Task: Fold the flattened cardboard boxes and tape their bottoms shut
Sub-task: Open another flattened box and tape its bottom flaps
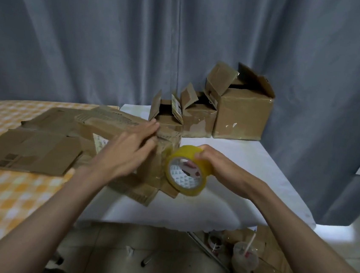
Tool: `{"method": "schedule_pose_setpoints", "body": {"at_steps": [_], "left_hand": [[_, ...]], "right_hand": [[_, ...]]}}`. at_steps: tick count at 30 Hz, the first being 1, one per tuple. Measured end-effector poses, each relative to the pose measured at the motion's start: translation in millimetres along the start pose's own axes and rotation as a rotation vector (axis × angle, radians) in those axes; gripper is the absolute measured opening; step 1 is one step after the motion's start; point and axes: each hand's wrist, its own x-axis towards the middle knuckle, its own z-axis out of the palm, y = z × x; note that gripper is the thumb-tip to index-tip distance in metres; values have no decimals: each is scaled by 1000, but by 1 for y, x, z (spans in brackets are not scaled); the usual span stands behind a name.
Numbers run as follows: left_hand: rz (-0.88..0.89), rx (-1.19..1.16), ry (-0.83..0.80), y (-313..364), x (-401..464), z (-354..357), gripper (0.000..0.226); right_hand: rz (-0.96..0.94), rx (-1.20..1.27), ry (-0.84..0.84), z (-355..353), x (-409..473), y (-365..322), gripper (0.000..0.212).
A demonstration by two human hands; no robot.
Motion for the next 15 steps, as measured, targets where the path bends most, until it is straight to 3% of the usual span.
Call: {"method": "schedule_pose_setpoints", "body": {"at_steps": [3, 6, 15], "left_hand": [[-209, 156, -39, 27, 6, 22, 77], [-249, 305, -61, 28, 11, 37, 107], [-303, 402, -49, 33, 15, 42, 126]], "right_hand": [[0, 101, 4, 0, 2, 6, 25], [10, 168, -12, -4, 2, 6, 22], [13, 49, -85, -15, 6, 15, 38]]}}
